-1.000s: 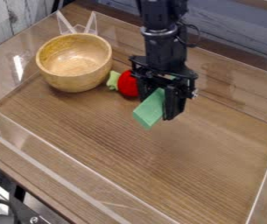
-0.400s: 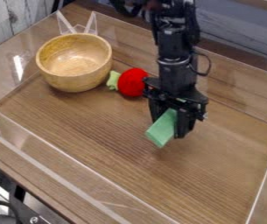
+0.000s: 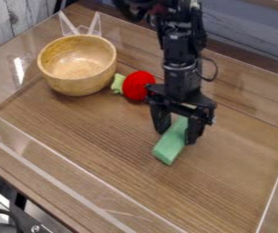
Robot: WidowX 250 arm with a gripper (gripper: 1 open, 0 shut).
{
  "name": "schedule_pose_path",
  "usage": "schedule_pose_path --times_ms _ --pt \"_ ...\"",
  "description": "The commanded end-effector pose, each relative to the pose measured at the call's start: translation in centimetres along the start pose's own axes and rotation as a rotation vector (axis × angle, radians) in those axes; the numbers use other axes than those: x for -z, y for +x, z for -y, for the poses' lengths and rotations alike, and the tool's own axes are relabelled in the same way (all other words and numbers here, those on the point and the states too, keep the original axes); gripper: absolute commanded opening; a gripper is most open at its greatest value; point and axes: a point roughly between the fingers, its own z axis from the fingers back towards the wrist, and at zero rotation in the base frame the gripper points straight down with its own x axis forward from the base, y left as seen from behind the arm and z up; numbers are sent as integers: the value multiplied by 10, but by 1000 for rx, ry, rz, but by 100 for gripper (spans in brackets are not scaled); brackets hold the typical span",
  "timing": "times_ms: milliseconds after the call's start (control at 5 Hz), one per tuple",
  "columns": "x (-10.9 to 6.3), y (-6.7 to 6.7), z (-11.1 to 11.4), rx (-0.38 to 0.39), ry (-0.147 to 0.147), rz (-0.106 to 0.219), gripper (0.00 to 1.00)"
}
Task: Remove the green block from the brown bowl and put it on the table
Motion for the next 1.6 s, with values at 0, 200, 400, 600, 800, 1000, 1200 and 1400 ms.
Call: schedule_pose_path --times_ms 0,200,400,600,800,1000,1200,1400 --pt "-34 8 -8 5 2 110 100" --pt "-51 8 -20 4 9 157 100" --pt "-64 11 -34 1 14 194 100" --pt "-85 12 -45 26 9 223 100" --pt "-109 9 -52 54 9 261 100" --pt "-115 7 -49 56 10 291 100" --pt "-108 9 -41 66 0 287 100" --pt "-99 9 -35 -8 1 295 100"
